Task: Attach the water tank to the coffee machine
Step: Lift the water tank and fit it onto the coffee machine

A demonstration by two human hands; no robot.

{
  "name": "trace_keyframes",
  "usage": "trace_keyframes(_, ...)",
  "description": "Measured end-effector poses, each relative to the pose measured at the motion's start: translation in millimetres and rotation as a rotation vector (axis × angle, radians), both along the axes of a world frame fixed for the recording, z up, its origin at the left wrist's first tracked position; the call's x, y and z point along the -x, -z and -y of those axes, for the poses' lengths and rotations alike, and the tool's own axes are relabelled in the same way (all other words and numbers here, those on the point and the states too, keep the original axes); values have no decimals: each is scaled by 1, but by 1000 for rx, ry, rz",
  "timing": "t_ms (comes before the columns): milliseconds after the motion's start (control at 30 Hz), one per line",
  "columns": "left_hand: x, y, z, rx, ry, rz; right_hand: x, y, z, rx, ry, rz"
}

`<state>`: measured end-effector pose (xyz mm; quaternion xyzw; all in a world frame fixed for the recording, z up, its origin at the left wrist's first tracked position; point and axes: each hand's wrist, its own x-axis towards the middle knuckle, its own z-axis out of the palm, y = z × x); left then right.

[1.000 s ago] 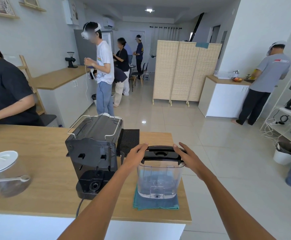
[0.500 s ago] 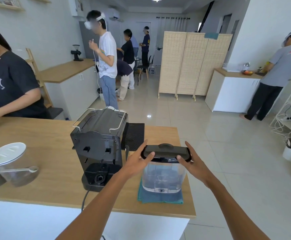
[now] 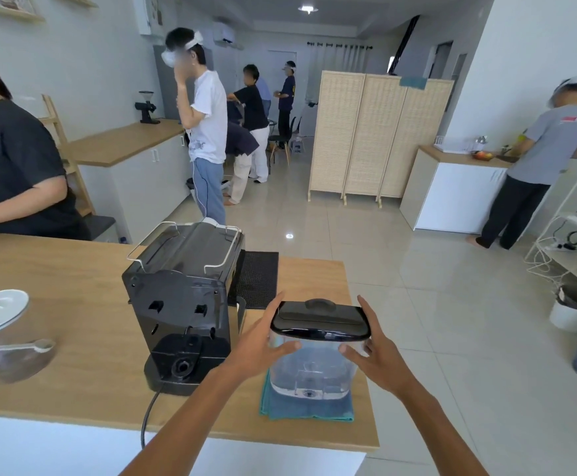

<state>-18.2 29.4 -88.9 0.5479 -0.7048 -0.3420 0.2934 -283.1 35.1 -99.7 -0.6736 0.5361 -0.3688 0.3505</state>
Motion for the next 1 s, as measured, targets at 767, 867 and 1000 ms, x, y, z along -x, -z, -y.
trace_keyframes(767,-44,-17,-13,127,-108,-334,-43,-43,-13,229,69,-34)
trace_keyframes(867,-64,-32,-27,163,-128,-357,-65,-58,-18,266,46,-32)
trace_keyframes(1000,-97,-47,-46,232,-159,-413,-101,-70,-22,278,22,-21)
